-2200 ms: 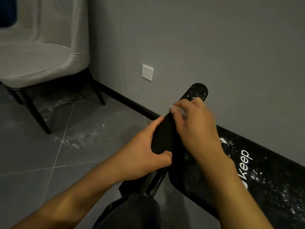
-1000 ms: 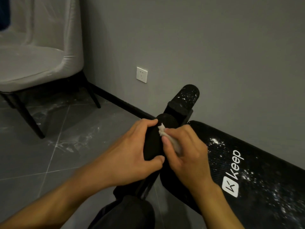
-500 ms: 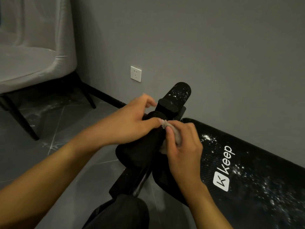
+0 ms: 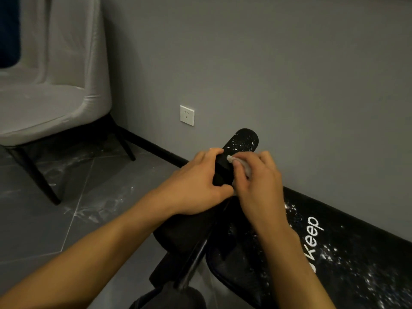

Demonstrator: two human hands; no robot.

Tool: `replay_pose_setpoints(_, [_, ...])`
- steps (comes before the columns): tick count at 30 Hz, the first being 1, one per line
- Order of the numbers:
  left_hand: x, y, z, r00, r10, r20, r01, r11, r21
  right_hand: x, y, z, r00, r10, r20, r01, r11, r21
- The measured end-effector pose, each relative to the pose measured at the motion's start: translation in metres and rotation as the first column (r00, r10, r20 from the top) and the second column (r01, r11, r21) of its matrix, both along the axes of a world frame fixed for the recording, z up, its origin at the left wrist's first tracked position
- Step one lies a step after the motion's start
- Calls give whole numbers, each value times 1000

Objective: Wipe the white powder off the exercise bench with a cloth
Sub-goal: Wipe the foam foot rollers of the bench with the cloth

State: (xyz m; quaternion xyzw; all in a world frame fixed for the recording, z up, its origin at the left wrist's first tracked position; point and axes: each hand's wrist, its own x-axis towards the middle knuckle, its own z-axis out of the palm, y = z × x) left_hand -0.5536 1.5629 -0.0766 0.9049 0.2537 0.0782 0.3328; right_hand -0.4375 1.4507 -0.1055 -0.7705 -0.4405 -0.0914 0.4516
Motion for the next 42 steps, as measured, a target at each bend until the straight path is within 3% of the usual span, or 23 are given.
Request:
replay_pose_setpoints(3, [-2, 0, -2, 999, 8, 37, -7, 1000, -30, 1, -6, -2, 995, 75, 68, -74, 997, -17])
replay_pose_setpoints(7, [1, 3, -1, 999, 17, 33, -15, 999, -52, 7, -7, -1, 1000, 6, 11, -6, 1000, 9])
replay_pose_setpoints(10, [0, 3, -1, 998, 13, 55, -8, 995, -95, 1, 0, 1, 995, 83, 64, -81, 996, -31])
replay_pose_setpoints(14, [-1, 3, -3, 998, 15, 64, -7, 992, -124, 8, -15, -3, 990, 138, -30, -138, 990, 6])
replay_pose_setpoints(18, [0, 5, -4, 997, 5, 72, 6, 989, -146, -4, 2, 4, 992, 84, 94, -79, 995, -60])
replay_pose_setpoints(23, [-1, 7, -7, 996, -2, 89, 17, 985, -171, 13, -12, 8, 993, 114, -23, -116, 988, -104])
replay_pose_setpoints(28, [-1, 7, -7, 996, -12, 93, 27, 985, -171, -4, 4, 11, 984, 132, 119, -112, 981, -161])
replay_pose_setpoints(32, [-3, 7, -8, 995, -18, 103, 35, 985, -169, 11, -7, 11, 975, 139, -175, -140, 990, 7])
replay_pose_setpoints(36, [-1, 7, -8, 994, -24, 103, 40, 986, -162, 18, -17, -9, 980, 75, -187, -79, 997, -15])
replay_pose_setpoints(40, [-1, 7, -7, 994, -18, 110, 35, 988, -151, 25, 5, -13, 962, -27, -273, 62, 991, 118])
replay_pose_setpoints(42, [-1, 6, -6, 994, -14, 110, 30, 988, -153, 25, 13, -6, 963, -11, -269, 53, 988, 148])
